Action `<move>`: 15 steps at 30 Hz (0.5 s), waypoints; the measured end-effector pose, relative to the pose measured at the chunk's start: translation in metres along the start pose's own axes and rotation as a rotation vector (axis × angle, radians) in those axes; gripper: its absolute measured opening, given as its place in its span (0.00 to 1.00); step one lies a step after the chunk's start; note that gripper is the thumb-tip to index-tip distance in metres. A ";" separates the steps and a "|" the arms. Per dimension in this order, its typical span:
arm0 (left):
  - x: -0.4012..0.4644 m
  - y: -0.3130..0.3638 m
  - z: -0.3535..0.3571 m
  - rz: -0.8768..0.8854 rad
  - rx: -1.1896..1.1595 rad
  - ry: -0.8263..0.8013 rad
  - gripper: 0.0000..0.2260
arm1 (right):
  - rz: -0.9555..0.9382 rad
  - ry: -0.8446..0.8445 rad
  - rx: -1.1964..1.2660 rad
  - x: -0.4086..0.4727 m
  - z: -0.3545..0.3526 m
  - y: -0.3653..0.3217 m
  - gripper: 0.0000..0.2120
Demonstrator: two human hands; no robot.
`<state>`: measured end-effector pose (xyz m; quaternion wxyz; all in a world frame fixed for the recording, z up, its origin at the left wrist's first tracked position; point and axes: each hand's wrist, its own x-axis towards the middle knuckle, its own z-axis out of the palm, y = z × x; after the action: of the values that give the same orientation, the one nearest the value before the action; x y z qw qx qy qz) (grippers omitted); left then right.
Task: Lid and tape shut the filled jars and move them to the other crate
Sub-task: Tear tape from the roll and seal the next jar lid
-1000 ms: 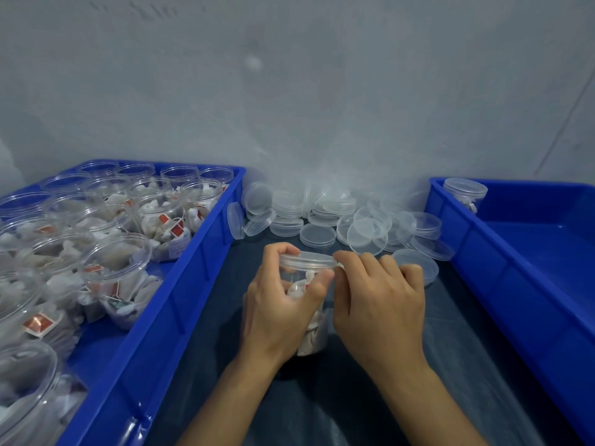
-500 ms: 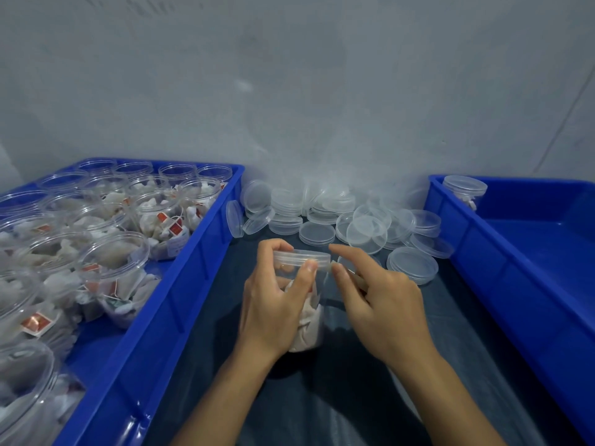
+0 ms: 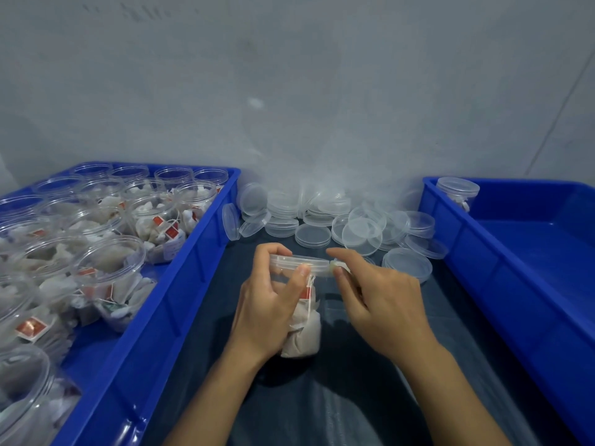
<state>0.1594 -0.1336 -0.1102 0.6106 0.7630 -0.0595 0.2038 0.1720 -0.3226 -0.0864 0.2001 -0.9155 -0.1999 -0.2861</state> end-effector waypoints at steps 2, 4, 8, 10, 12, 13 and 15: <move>0.000 0.001 0.001 0.004 -0.040 -0.010 0.18 | -0.002 -0.003 0.002 0.000 0.001 0.000 0.17; 0.000 0.001 0.002 -0.012 -0.084 -0.018 0.18 | -0.009 -0.010 0.005 0.000 0.002 -0.001 0.17; 0.001 0.001 0.003 -0.065 -0.165 -0.044 0.18 | -0.008 -0.005 0.027 0.000 0.003 -0.003 0.18; 0.002 0.001 0.002 -0.087 -0.186 -0.058 0.20 | 0.008 0.014 0.046 -0.001 0.003 -0.005 0.17; 0.002 0.000 0.001 -0.113 -0.188 -0.078 0.23 | 0.023 0.030 0.058 -0.002 0.003 -0.005 0.16; 0.002 -0.001 0.001 -0.121 -0.176 -0.087 0.24 | 0.023 0.034 0.056 -0.003 0.003 -0.005 0.16; 0.001 -0.002 0.000 -0.117 -0.124 -0.084 0.25 | 0.018 0.044 0.052 -0.003 0.003 -0.005 0.15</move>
<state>0.1610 -0.1333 -0.1112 0.6647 0.7336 -0.0527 0.1314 0.1682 -0.3178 -0.0895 0.2306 -0.9053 -0.1946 -0.2989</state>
